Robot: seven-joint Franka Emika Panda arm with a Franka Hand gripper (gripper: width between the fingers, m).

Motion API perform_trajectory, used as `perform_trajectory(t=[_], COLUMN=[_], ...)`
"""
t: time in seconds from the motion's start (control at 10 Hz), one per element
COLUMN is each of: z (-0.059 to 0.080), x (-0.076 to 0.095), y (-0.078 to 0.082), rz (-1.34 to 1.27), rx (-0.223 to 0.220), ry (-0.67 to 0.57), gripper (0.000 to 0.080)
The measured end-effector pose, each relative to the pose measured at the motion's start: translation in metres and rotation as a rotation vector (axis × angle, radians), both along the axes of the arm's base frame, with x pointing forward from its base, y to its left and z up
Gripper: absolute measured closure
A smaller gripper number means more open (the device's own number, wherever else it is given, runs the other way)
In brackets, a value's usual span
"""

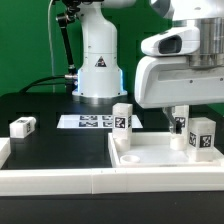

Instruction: Assemble square table

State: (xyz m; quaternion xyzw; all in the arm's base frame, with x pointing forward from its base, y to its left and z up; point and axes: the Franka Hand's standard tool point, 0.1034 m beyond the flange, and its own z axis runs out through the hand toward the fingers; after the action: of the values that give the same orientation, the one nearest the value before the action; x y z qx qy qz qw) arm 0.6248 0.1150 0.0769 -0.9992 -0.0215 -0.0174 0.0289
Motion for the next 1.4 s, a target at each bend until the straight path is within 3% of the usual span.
perform_trajectory(t=[0.3, 0.7, 1.3, 1.4], z=[-0.001, 0.000, 0.000, 0.000], x=[0.000, 0.003, 0.000, 0.000], y=[0.000, -0.007, -0.031, -0.034], rz=[-0.034, -0.340, -0.817, -0.843], rx=[0.001, 0.010, -0.024, -0.027], ry=[0.002, 0.007, 0.028, 0.028], gripper=[0.0511, 0.0511, 0.0499, 0.0434])
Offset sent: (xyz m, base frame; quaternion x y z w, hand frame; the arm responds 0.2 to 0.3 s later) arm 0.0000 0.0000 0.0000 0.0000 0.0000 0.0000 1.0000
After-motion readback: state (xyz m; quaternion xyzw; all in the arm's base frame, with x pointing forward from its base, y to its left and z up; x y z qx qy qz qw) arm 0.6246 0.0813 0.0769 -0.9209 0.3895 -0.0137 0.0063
